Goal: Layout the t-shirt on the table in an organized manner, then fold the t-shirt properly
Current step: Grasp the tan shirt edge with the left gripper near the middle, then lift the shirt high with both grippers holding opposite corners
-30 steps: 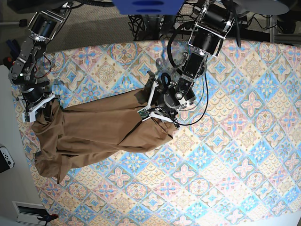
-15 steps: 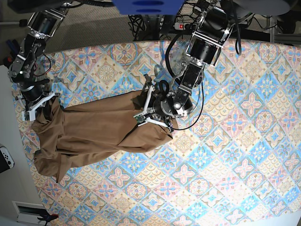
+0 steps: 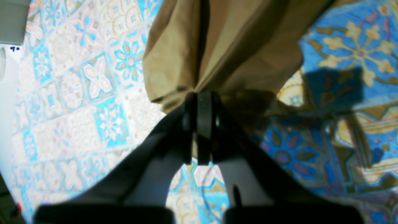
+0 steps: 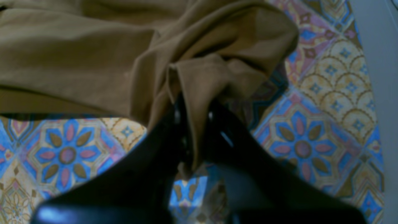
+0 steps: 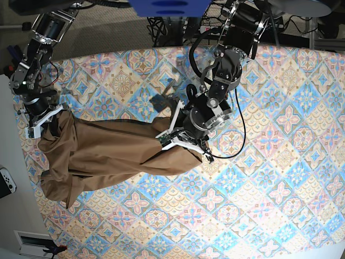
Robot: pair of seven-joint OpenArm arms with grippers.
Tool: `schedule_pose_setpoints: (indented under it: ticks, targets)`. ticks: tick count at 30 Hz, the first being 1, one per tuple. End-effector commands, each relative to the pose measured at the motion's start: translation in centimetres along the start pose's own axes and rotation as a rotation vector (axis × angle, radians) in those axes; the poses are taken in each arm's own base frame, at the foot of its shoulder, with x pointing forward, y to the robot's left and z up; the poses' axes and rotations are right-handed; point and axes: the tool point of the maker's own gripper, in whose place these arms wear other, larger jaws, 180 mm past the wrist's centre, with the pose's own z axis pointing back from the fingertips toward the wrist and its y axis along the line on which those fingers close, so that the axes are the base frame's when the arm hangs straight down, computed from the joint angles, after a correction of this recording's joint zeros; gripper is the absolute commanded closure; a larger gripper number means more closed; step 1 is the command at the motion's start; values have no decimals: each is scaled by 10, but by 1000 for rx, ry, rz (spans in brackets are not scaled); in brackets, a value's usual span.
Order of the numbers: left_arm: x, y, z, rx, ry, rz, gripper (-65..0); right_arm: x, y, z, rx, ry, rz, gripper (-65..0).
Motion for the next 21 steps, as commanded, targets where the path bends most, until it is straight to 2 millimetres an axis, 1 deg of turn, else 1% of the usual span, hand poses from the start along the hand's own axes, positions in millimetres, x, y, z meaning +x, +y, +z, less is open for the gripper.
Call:
schedule_pose_setpoints:
  ticks: [1, 4, 6, 7, 10, 12, 14, 15, 16, 18, 19, 21]
  targets:
    - [18, 16, 10, 51, -51, -3, 0, 21, -4, 4, -3, -63, 15, 0]
    - [33, 29, 32, 113, -99, -11, 0, 22, -4, 4, -3, -65, 15, 0]
    - [39, 38, 46, 154, -112, -14, 0, 22, -4, 4, -3, -65, 15, 0]
    - [35, 45, 48, 172, -101, -8, 0, 22, -5, 4, -3, -66, 15, 0]
    - [25, 79, 54, 249, -77, 36, 0, 21, -4, 4, -3, -63, 15, 0]
    - [15, 97, 57, 289, -59, 76, 0, 22, -5, 4, -5, -65, 14, 0]
    - [17, 124, 65, 352, -65, 96, 0, 13, -5, 2, -3, -21, 8, 0]
    - [13, 135, 65, 369, -46, 107, 0, 7, -6, 2, -6, 13, 6, 0]
    - [7, 144, 64, 381, -16, 120, 0, 10, -6, 2, -7, 27, 9, 0]
    - [5, 163, 62, 400, 21, 139, 0, 39, -7, -3, -11, -3, 16, 0]
    - [4, 171, 58, 402, 35, 146, 0, 58, -7, -6, -13, -29, 17, 0]
    - [4, 184, 52, 403, 57, 144, 0, 86, -8, -9, -15, -53, 19, 0]
